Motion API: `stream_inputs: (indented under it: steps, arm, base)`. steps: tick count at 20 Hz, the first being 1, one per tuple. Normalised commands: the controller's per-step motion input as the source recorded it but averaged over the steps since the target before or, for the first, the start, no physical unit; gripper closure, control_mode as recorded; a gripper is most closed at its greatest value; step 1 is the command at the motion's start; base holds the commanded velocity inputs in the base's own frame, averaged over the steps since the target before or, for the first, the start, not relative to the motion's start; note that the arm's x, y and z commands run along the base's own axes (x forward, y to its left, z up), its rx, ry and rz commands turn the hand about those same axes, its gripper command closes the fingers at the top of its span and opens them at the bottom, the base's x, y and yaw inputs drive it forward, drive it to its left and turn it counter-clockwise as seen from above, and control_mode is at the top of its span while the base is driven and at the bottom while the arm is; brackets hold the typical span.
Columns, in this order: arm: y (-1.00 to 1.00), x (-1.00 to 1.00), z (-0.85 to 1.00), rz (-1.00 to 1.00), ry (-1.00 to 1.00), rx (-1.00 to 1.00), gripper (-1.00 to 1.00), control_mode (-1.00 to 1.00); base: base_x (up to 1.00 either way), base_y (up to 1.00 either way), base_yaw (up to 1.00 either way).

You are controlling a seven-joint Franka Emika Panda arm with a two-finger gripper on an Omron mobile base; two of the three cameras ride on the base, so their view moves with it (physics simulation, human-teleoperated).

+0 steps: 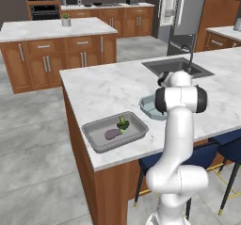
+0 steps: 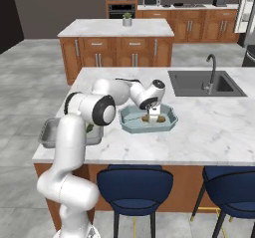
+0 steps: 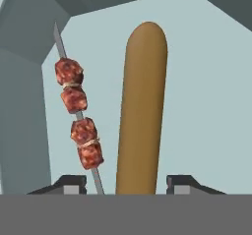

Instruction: Place the cold items (eggplant and broccoli) from the fridge in one tupperware on the dining counter. Place the warm items (kebab skewer and hot dog) in the stove area in another tupperware.

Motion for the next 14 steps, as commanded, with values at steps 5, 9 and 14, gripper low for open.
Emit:
stream_inputs:
  steps: [5, 9, 14]
  arm:
    - [0.02, 0.07, 0.16, 0.0, -0.21, -0.01, -1.0, -1.0]
    - [0.08, -1.0, 0.94, 0.04, -0.52, -0.04, -1.0, -1.0]
    - [0.23, -1.0, 1.0, 0.13, -0.21, -0.01, -1.0, -1.0]
  base:
    - [0.0, 0.0, 0.0]
    - [0.0, 0.0, 0.0]
    - [0.0, 0.0, 0.0]
